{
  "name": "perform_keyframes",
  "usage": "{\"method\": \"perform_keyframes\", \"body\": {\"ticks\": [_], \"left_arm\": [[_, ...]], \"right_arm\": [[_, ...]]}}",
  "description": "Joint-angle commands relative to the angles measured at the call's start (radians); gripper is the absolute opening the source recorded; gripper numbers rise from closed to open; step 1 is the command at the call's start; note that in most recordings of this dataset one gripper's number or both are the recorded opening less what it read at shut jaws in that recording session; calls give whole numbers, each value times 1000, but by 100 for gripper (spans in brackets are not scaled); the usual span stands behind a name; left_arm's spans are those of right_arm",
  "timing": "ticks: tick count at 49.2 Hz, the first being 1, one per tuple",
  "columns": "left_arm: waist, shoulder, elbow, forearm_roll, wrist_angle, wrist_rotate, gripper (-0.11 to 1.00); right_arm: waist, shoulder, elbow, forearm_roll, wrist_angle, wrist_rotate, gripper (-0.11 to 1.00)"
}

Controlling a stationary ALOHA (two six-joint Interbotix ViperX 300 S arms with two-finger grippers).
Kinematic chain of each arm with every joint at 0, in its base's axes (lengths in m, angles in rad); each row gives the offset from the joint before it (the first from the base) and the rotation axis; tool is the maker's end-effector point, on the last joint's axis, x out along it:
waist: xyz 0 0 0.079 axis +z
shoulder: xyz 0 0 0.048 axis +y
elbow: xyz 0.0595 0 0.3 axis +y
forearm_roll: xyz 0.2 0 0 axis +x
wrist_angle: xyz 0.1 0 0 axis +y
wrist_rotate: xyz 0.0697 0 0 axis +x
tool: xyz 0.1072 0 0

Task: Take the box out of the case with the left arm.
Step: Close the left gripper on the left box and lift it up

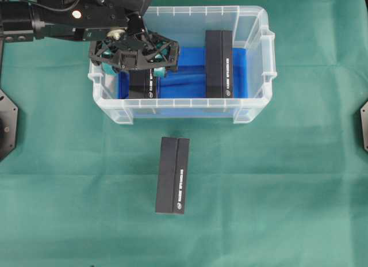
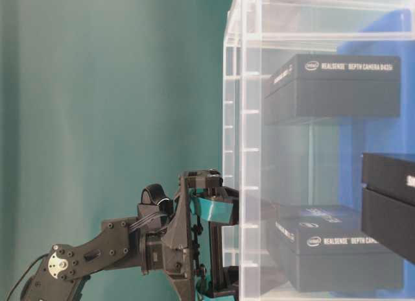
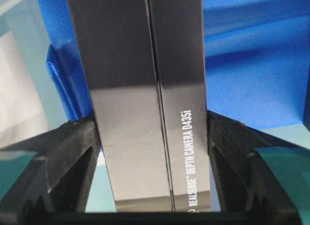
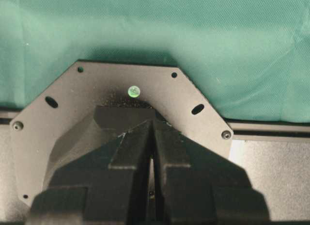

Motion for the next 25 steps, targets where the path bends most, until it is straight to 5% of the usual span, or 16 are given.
{"method": "perform_keyframes", "body": {"ticks": [1,25], "left_arm": [[0,-9,-2,2,-9,0,62],[-25,-58,-43,-9,72,3,62]], "right_arm": [[0,5,-26,2,2,3,1],[0,5,-25,2,2,3,1]]}}
